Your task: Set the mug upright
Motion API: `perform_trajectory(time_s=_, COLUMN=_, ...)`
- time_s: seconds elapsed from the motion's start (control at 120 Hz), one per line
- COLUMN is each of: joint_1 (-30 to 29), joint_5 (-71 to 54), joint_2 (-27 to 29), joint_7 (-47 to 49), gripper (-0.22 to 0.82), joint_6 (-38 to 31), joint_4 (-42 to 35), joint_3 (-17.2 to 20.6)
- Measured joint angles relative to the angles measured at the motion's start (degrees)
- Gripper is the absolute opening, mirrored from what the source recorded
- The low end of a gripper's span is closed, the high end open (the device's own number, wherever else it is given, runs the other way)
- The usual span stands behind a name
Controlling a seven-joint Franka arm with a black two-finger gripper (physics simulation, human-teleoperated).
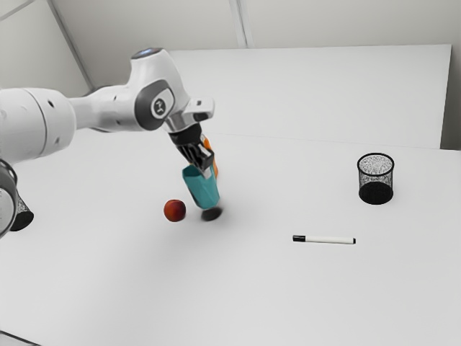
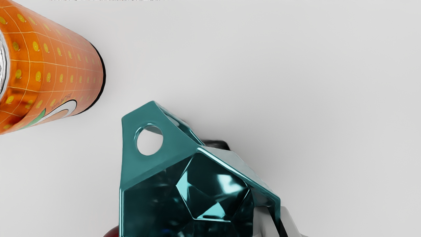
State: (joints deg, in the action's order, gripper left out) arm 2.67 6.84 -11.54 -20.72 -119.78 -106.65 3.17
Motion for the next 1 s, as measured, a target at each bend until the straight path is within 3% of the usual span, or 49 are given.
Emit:
perform_trajectory(time_s=0.4, joint_1=0.7, joint_5=-0.8, joint_2=-2.1, joint_7=7.8, gripper=-0.17, joint_6=-5.2, joint_4=-3.0, joint_3=0.1)
perform_trajectory(time_s=0.575, joint_1=1.0, joint_5=-0.6, joint_2=-1.8, joint_7=9.7, gripper=0.2, joint_6=-5.6, joint_4=-3.2, joint_3=0.2)
perform_trajectory(time_s=0.675, joint_1=1.1, joint_5=-0.5, joint_2=-0.3, joint_7=10.5, gripper=0.35, joint_6=-5.6, joint_4=-3.2, joint_3=0.2)
perform_trajectory(time_s=0.833, joint_1=1.1, joint_5=0.1, joint_2=3.4, joint_7=11.4, gripper=0.49, joint_6=-3.3, joint_4=-1.5, joint_3=0.3)
perform_trajectory(time_s=1.0, joint_1=1.1, joint_5=1.4, joint_2=4.6, joint_7=12.1, gripper=0.55, joint_6=4.6, joint_4=6.4, joint_3=-2.3)
